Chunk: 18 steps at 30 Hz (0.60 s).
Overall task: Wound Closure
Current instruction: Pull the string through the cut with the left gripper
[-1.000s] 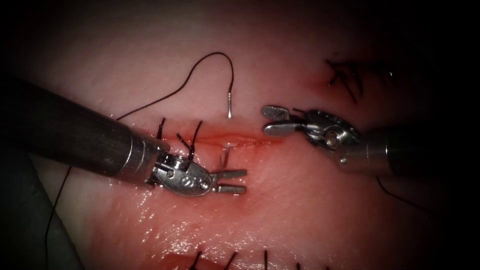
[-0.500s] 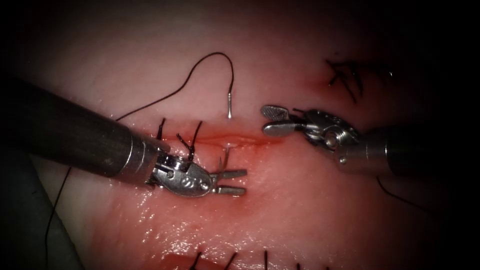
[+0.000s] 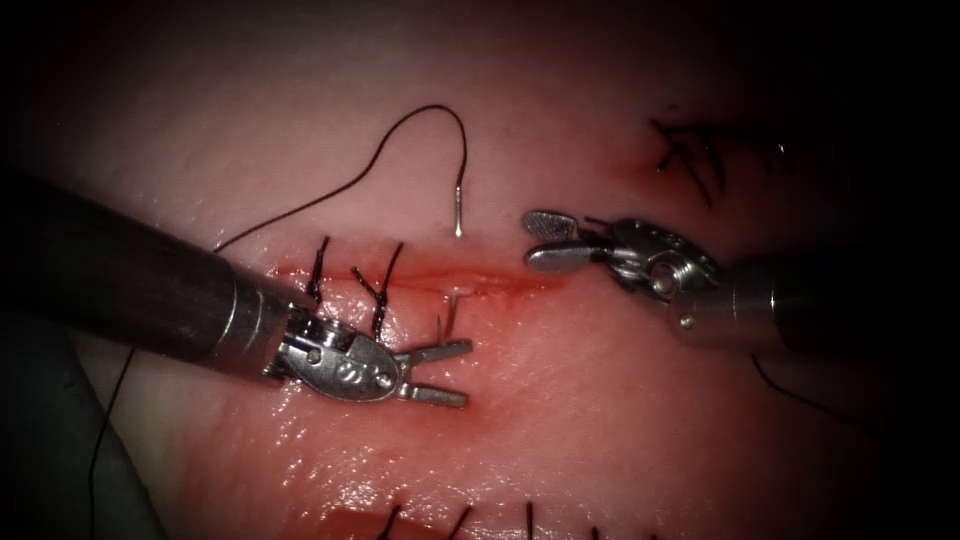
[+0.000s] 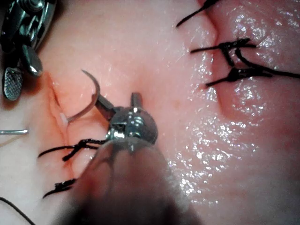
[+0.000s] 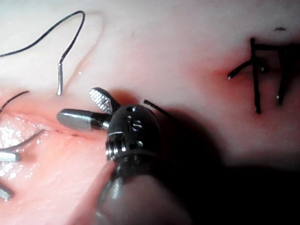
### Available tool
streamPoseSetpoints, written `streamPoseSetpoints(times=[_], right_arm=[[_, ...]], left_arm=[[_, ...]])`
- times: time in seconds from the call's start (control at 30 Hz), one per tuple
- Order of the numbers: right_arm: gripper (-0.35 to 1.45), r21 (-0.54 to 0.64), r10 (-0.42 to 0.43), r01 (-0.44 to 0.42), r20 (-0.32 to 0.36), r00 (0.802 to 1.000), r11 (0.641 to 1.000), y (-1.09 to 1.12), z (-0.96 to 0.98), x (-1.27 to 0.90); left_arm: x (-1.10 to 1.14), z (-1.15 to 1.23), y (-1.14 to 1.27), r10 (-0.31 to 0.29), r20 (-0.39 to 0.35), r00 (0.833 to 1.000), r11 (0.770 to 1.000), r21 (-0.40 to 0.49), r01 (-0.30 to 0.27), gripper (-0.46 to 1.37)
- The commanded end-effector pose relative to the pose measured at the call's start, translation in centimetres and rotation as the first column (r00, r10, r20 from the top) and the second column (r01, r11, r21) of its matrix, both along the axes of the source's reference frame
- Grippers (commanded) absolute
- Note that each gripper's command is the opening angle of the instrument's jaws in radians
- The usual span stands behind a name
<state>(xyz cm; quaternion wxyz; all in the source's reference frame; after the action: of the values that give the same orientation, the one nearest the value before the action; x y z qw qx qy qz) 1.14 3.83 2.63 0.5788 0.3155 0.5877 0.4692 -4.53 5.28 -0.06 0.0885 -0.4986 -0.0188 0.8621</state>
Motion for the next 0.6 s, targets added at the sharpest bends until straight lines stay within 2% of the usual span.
streamPoseSetpoints(times=[0.03, 0.13, 0.3, 0.47, 0.6], right_arm=[[1.03, 0.0, -0.002, 0.002, -0.004, 1.0, 1.0, 0.0, 0.0, 0.0], [1.03, 0.0, -0.002, 0.002, -0.004, 1.0, 1.0, 0.0, 0.0, 0.0], [1.02, 0.0, -0.002, 0.002, -0.004, 1.0, 1.0, 0.0, 0.0, 0.0], [1.02, 0.0, -0.002, 0.002, -0.004, 1.0, 1.0, 0.0, 0.0, 0.0], [1.02, -0.001, 0.0, 0.0, -0.006, 1.0, 1.0, 0.0, 0.0, 0.0]], left_arm=[[0.02, -0.01, -0.03, 0.005, -0.002, 1.0, 1.0, 0.014, -0.005, 0.52], [0.07, -0.03, -0.1, 0.03, -0.036, 0.999, 0.998, 0.055, -0.028, 0.51], [0.17, -0.03, -0.13, 0.029, -0.036, 0.999, 0.996, 0.088, -0.026, 0.58], [0.29, -0.02, -0.09, 0.012, -0.053, 0.999, 0.996, 0.086, -0.007, 0.57], [0.33, -0.03, -0.01, -0.004, -0.07, 0.998, 0.997, 0.08, 0.01, 0.67]])
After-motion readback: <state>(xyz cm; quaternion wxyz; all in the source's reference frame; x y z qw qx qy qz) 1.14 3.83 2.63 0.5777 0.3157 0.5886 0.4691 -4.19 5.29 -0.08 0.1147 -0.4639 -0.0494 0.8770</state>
